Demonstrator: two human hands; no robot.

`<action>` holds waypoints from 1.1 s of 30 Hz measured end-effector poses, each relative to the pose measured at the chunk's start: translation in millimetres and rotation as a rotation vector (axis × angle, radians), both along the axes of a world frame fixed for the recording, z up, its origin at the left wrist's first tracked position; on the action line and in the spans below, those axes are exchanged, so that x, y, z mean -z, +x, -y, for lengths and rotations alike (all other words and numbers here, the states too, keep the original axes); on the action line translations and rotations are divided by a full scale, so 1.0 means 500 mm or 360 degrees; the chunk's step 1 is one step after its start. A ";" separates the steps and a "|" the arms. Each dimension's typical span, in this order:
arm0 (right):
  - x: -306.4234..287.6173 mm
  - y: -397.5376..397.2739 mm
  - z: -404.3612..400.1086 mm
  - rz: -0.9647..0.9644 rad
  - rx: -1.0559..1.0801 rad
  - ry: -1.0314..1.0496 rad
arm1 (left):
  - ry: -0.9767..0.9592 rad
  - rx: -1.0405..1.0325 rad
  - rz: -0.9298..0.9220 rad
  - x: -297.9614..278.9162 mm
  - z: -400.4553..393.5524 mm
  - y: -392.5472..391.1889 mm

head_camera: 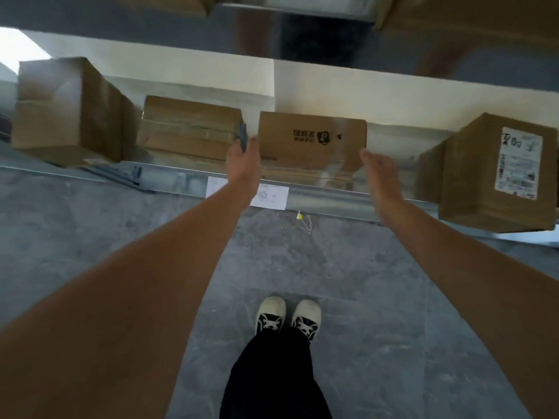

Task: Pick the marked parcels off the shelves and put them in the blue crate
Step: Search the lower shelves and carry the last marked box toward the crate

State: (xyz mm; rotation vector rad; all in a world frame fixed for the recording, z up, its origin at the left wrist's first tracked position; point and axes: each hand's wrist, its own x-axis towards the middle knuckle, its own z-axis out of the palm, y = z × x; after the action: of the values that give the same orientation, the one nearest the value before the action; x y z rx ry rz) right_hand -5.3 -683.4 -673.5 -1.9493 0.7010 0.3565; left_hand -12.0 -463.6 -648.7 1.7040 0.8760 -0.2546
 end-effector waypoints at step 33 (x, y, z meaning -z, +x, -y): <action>-0.023 0.030 0.004 -0.0260 0.0395 0.0732 | -0.0492 -0.0223 -0.0108 0.007 -0.001 0.039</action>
State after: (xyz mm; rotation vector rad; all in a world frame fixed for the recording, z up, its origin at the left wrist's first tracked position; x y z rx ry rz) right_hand 9.4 -685.5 -661.8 -1.3934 0.8702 0.4794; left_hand 7.2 -462.9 -652.4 1.3486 0.9493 -0.3362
